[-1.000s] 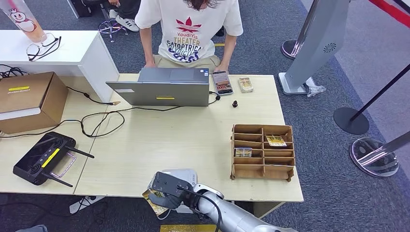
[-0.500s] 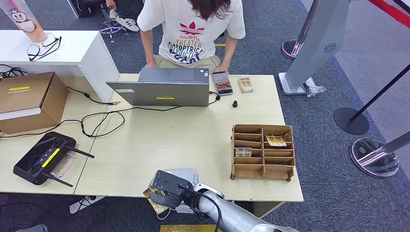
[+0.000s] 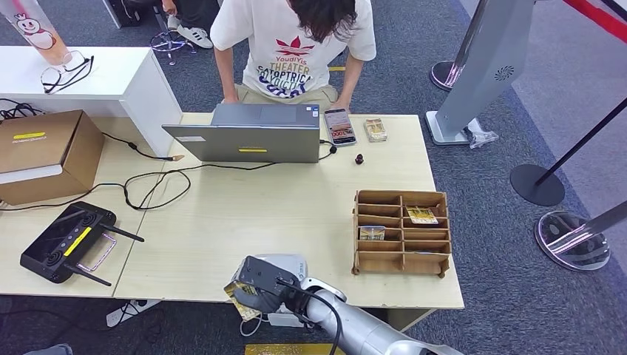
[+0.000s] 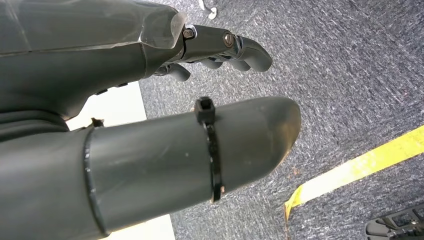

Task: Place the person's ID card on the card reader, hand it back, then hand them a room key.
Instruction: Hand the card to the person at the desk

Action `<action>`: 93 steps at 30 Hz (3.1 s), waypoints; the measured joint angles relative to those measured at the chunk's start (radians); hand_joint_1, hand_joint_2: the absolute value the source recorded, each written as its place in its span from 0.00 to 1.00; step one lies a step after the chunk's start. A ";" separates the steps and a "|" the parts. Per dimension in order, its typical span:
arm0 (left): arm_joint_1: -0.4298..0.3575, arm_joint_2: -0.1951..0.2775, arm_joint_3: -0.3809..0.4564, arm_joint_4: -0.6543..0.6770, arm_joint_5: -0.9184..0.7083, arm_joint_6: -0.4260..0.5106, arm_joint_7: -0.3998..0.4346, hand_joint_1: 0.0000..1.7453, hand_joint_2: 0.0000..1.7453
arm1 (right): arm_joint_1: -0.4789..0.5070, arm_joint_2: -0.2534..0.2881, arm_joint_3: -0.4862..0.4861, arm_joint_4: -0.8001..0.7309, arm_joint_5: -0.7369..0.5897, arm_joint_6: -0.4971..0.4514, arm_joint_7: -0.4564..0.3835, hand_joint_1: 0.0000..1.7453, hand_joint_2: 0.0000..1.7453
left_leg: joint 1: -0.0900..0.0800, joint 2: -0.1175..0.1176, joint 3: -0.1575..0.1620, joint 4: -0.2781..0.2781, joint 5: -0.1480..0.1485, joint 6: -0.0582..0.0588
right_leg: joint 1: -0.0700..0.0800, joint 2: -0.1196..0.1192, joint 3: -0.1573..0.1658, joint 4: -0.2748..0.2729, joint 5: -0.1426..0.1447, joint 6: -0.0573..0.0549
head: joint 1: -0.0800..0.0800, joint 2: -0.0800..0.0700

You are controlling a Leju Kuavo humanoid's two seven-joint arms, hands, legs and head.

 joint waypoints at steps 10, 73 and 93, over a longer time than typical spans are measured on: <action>0.000 -0.004 0.000 0.000 0.000 0.000 0.001 0.00 0.00 | -0.009 -0.007 -0.004 -0.004 -0.013 -0.003 -0.002 1.00 1.00 | 0.000 0.000 0.000 0.000 0.000 0.000 | 0.000 0.000 0.000 0.000 0.000 0.000 | 0.000 0.000; -0.008 -0.017 -0.013 0.000 -0.034 -0.012 0.031 0.00 0.00 | -0.045 -0.139 -0.278 -0.158 -0.022 -0.197 -0.049 1.00 1.00 | 0.000 0.000 0.000 0.000 0.000 0.000 | 0.000 0.000 0.000 0.000 0.000 0.000 | 0.000 0.000; -0.017 -0.018 -0.036 0.000 -0.043 -0.027 0.038 0.00 0.00 | -0.074 -0.139 -0.325 -0.103 -0.016 -0.230 -0.070 1.00 1.00 | 0.000 0.000 0.000 0.000 0.000 0.000 | 0.000 0.000 0.000 0.000 0.000 0.000 | 0.000 0.000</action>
